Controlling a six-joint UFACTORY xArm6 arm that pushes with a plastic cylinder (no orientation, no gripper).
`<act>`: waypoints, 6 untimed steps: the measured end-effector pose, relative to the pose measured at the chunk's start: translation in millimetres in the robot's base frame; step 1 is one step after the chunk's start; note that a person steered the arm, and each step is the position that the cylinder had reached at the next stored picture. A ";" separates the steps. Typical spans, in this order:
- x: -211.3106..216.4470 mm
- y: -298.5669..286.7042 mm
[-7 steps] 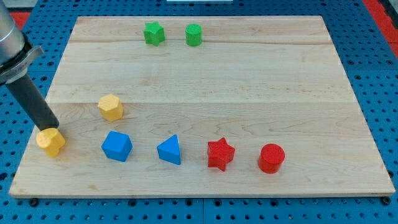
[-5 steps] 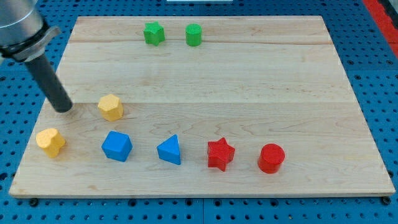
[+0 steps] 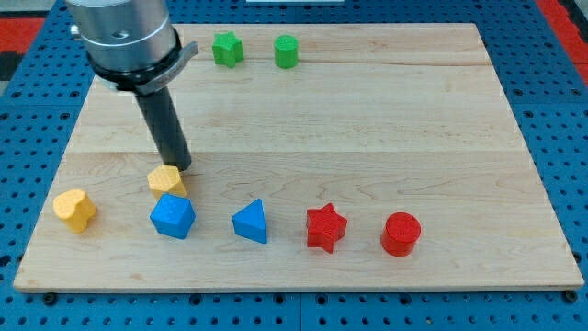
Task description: Place the yellow hexagon to the right of the yellow heart
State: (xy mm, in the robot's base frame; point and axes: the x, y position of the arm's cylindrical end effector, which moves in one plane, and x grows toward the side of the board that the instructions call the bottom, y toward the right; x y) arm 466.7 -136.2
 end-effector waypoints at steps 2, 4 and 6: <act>14.1 25.4; 17.8 -14.6; 26.7 -21.9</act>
State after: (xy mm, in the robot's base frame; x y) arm 493.4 -158.0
